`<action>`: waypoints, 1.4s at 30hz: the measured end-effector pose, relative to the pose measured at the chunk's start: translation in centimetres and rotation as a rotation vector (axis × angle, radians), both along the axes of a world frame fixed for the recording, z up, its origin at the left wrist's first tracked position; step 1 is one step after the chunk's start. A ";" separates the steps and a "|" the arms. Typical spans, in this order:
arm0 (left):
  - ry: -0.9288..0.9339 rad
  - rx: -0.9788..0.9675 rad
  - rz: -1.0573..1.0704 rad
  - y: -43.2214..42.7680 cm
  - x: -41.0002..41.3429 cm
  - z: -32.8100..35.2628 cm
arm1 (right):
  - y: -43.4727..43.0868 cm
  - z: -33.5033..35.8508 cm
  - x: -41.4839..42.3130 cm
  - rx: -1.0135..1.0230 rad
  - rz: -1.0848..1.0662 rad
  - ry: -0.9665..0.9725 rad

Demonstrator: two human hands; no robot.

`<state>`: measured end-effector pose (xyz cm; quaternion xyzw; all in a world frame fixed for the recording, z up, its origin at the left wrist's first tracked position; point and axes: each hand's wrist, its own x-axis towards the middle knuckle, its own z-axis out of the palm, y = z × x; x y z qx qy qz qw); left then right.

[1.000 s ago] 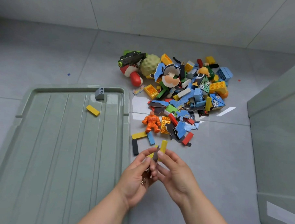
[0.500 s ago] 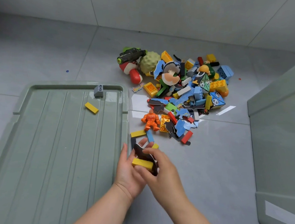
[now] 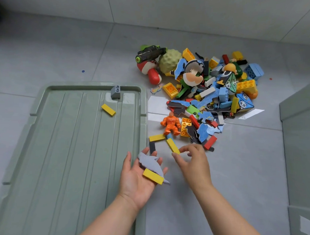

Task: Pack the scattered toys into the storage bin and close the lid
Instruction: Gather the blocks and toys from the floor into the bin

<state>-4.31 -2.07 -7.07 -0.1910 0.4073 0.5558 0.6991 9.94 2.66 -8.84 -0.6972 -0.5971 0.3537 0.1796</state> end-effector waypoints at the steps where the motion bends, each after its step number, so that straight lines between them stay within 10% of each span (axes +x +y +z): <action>1: -0.016 0.007 0.005 0.0 0.0 0.0 | -0.7 1.0 -0.6 0.024 -0.002 0.094; 6: 0.027 -0.001 0.039 -0.1 0.0 0.2 | -1.1 2.6 -3.0 0.076 0.041 0.202; 13: 0.071 0.019 0.069 -0.4 -0.8 0.8 | 1.6 -2.2 -4.9 -0.021 0.235 -0.348; 27: 0.079 0.063 0.076 0.2 -1.7 1.0 | 1.2 -0.7 -3.1 -0.131 -0.332 0.149; 32: 0.051 0.106 0.055 0.2 -1.8 0.5 | -3.1 4.9 -4.0 0.015 0.031 0.418; 42: 0.044 0.108 0.109 -0.1 -3.1 0.7 | 4.7 -1.5 -4.7 -0.105 0.497 -0.409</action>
